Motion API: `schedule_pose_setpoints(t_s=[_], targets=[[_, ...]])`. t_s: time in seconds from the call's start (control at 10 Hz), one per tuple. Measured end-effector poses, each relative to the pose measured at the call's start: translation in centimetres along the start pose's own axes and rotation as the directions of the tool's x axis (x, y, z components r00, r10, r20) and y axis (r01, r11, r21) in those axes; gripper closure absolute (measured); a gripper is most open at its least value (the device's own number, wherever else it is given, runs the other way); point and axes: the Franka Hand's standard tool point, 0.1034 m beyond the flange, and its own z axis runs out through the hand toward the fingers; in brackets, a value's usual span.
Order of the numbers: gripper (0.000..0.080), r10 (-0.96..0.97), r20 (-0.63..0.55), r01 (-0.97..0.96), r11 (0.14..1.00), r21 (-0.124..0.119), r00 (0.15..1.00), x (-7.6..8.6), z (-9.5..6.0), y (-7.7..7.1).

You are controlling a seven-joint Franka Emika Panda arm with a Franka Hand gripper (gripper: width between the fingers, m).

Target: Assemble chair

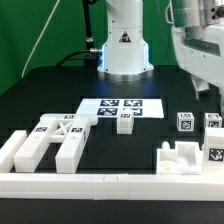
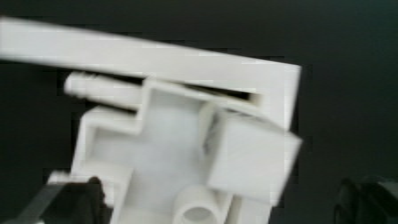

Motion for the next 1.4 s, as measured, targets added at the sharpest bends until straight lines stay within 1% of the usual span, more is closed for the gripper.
schedule_pose_setpoints(t_s=[0.1,0.4,0.5,0.6,0.7,0.8,0.9,1.0,1.1,1.2,1.3,1.4], targets=[[0.0150,-0.060,-0.004,0.060,0.998,0.002,0.998,-0.5,0.3,0.1],[0.0150,-0.270,-0.005,0.270,0.963,0.000,0.963,-0.2,0.4,0.2],[0.0150,-0.361,-0.005,0.361,0.933,-0.002,0.933,-0.1,0.5,0.3],[0.0150,-0.463,-0.002,0.463,0.886,-0.012,0.886,0.2,0.9,1.3],[0.0150,-0.593,0.017,0.593,0.804,-0.028,0.805,0.8,1.2,2.7],[0.0150,-0.721,0.038,0.722,0.691,-0.038,0.692,1.8,1.5,4.4],[0.0150,-0.813,0.037,0.814,0.579,-0.054,0.581,2.4,1.7,5.1],[0.0150,-0.881,0.013,0.879,0.470,-0.081,0.472,2.6,1.8,5.6],[0.0150,-0.909,0.021,0.907,0.413,-0.085,0.416,2.6,1.9,5.7],[0.0150,-0.938,0.027,0.936,0.343,-0.084,0.346,2.8,1.9,5.7],[0.0150,-0.954,0.031,0.952,0.295,-0.082,0.298,2.8,1.9,5.8],[0.0150,-0.951,0.032,0.949,0.304,-0.082,0.308,2.8,1.9,5.8]])
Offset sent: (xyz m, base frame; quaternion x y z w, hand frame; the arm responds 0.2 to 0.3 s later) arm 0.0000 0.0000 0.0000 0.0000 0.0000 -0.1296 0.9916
